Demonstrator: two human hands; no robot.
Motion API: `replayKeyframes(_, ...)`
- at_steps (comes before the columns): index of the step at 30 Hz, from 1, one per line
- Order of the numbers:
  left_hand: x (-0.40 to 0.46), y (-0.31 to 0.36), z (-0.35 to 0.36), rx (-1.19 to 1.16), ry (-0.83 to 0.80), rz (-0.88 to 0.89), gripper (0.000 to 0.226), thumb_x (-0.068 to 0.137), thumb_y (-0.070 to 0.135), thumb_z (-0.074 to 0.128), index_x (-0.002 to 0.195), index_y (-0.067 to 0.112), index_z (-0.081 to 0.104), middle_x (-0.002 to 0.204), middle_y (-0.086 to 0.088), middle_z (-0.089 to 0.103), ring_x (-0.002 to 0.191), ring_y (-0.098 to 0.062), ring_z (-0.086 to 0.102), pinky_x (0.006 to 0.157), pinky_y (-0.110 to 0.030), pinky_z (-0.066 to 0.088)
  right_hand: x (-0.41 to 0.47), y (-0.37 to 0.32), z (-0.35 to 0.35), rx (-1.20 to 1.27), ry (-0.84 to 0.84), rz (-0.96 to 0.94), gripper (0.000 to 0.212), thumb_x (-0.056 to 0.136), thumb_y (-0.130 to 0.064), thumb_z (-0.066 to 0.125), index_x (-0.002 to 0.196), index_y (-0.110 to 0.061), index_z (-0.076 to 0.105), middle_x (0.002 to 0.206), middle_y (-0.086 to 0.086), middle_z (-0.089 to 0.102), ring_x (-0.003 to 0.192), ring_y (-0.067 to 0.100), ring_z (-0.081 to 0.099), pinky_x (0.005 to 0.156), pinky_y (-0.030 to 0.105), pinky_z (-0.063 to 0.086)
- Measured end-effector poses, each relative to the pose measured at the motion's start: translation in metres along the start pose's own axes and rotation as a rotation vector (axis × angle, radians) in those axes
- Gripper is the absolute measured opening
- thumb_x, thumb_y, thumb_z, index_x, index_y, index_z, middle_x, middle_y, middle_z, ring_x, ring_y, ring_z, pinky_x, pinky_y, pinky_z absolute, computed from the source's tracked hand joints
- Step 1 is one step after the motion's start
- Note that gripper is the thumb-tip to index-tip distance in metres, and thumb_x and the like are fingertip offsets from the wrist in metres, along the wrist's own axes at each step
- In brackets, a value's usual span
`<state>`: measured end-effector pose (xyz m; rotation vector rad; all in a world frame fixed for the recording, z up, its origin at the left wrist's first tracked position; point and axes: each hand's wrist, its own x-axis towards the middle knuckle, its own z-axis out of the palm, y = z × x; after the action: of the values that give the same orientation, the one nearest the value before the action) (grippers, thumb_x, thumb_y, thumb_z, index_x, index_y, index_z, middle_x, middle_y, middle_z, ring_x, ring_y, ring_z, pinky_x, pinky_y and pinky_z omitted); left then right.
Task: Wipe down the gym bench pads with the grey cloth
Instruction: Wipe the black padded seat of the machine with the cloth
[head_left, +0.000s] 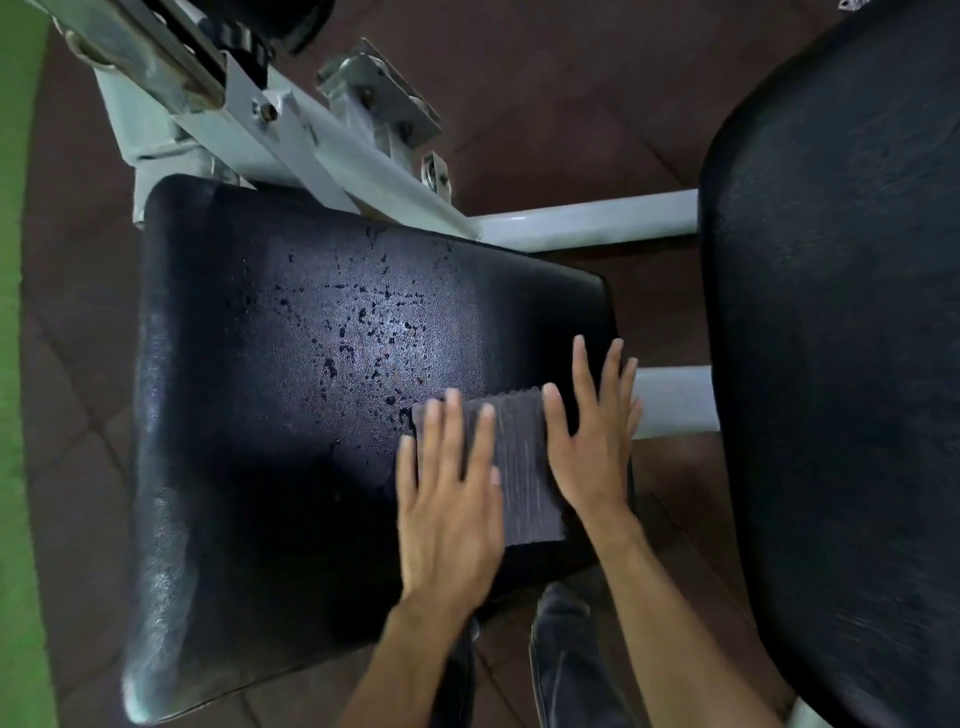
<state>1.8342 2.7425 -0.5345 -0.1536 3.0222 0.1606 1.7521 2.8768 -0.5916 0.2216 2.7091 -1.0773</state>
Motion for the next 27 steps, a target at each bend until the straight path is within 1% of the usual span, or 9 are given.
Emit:
replayKeyframes(4, 0.017, 0.009, 0.022, 0.108, -0.076, -0.01, 0.058, 0.105, 0.037, 0.026, 0.159, 0.019, 0.017, 0.168, -0.009, 0.004, 0.155, -0.024, 0.002, 0.124, -0.047, 0.006, 0.013, 0.007, 0.006, -0.053, -0.032, -0.067, 0.061, 0.1, -0.057, 0.02, 0.156, -0.035, 0.016, 0.166, 0.003, -0.003, 0.152, 0.021, -0.012, 0.12, 0.056, -0.002)
replayKeyframes(7, 0.038, -0.004, 0.018, 0.151, -0.085, 0.063, 0.057, 0.105, 0.042, 0.021, 0.159, 0.025, 0.013, 0.168, -0.006, 0.0, 0.155, -0.022, -0.002, 0.124, -0.05, 0.003, 0.013, 0.01, 0.01, -0.089, -0.016, -0.077, 0.06, 0.101, -0.057, 0.016, 0.157, -0.035, 0.015, 0.166, 0.003, -0.003, 0.152, 0.02, -0.013, 0.121, 0.056, -0.002)
replayKeyframes(9, 0.065, -0.021, 0.006, 0.144, -0.057, 0.067, 0.057, 0.105, 0.046, 0.02, 0.159, 0.029, 0.012, 0.168, -0.005, -0.001, 0.155, -0.024, -0.004, 0.124, -0.051, -0.001, 0.012, 0.01, 0.011, -0.112, -0.008, -0.083, 0.061, 0.101, -0.059, 0.013, 0.157, -0.035, 0.014, 0.166, 0.003, -0.005, 0.152, 0.021, -0.014, 0.121, 0.057, -0.001)
replayKeyframes(13, 0.113, -0.069, -0.027, 0.218, -0.086, -0.107, 0.06, 0.104, 0.055, 0.009, 0.158, 0.032, -0.004, 0.166, -0.005, -0.014, 0.153, -0.025, -0.016, 0.122, -0.053, -0.011, 0.012, 0.009, 0.013, -0.222, -0.034, -0.088, 0.068, 0.097, -0.068, 0.011, 0.157, -0.036, 0.007, 0.166, 0.007, -0.009, 0.151, 0.026, -0.014, 0.12, 0.057, -0.002)
replayKeyframes(15, 0.097, -0.076, -0.033, 0.187, -0.064, -0.169, 0.066, 0.103, 0.059, 0.015, 0.159, 0.029, -0.001, 0.167, -0.007, -0.012, 0.154, -0.026, -0.013, 0.123, -0.053, -0.009, 0.011, 0.006, 0.012, -0.258, -0.033, -0.093, 0.07, 0.095, -0.07, 0.013, 0.157, -0.037, 0.008, 0.166, 0.011, -0.006, 0.152, 0.031, -0.01, 0.12, 0.057, -0.001)
replayKeyframes(18, 0.034, -0.051, -0.02, 0.172, -0.09, -0.232, 0.074, 0.098, 0.063, 0.026, 0.16, 0.024, 0.012, 0.167, -0.013, -0.004, 0.155, -0.032, -0.005, 0.123, -0.056, 0.002, 0.009, 0.001, 0.012, -0.274, -0.02, -0.11, 0.068, 0.097, -0.066, 0.019, 0.157, -0.034, 0.014, 0.166, 0.014, 0.001, 0.151, 0.037, -0.003, 0.12, 0.058, 0.006)
replayKeyframes(21, 0.002, -0.021, -0.005, 0.181, -0.136, -0.172, 0.075, 0.096, 0.063, 0.026, 0.158, 0.021, 0.021, 0.167, -0.016, -0.001, 0.154, -0.034, 0.0, 0.123, -0.057, 0.008, 0.007, 0.0, 0.013, -0.271, -0.02, -0.119, 0.065, 0.099, -0.062, 0.02, 0.157, -0.032, 0.015, 0.166, 0.014, 0.002, 0.151, 0.037, -0.002, 0.121, 0.057, 0.009)
replayKeyframes(24, 0.046, -0.011, -0.002, 0.205, -0.114, -0.109, 0.077, 0.098, 0.066, 0.026, 0.159, 0.021, 0.018, 0.166, -0.019, 0.0, 0.154, -0.037, -0.002, 0.123, -0.057, 0.004, 0.007, 0.003, 0.013, -0.271, -0.021, -0.118, 0.062, 0.101, -0.059, 0.019, 0.157, -0.033, 0.014, 0.166, 0.011, 0.001, 0.152, 0.034, -0.002, 0.12, 0.057, 0.013)
replayKeyframes(27, 0.116, -0.006, -0.015, 0.212, -0.1, -0.128, 0.08, 0.098, 0.069, 0.015, 0.16, 0.02, 0.008, 0.165, -0.021, -0.01, 0.152, -0.036, -0.014, 0.123, -0.054, -0.009, 0.007, 0.004, 0.014, -0.26, -0.011, -0.109, 0.059, 0.102, -0.056, 0.018, 0.157, -0.035, 0.013, 0.166, 0.008, 0.0, 0.153, 0.03, -0.003, 0.12, 0.057, 0.014)
